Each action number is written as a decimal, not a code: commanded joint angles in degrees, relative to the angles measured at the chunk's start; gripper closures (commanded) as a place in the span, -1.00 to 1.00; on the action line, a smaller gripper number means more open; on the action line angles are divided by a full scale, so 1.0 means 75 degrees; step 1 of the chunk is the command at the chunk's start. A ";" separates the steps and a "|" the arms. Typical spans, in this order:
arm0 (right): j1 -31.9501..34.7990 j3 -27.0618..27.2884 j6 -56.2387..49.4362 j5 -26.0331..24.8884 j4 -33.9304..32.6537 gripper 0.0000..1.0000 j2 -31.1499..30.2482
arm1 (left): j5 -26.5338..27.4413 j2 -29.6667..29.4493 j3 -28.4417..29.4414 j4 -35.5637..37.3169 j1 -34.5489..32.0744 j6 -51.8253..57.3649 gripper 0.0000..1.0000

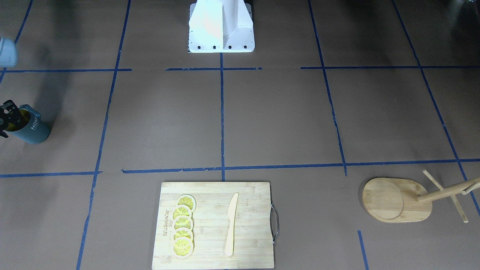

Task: Hang cup on storage rack
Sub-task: 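Reach the right gripper down to the teal mug and grasp its rim, then lift the teal mug with the right gripper and carry it toward table center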

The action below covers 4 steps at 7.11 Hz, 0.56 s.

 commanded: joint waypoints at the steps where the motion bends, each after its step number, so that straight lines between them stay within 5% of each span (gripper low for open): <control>1: -0.0001 0.0348 0.0920 0.0005 -0.0004 1.00 0.0000 | 0.0000 0.0012 -0.0066 0.0011 0.0000 0.0000 -1.00; 4: 0.0011 0.1015 0.3943 0.0098 -0.0097 1.00 0.0047 | 0.0000 0.0012 -0.0067 0.0012 0.0000 0.0000 -1.00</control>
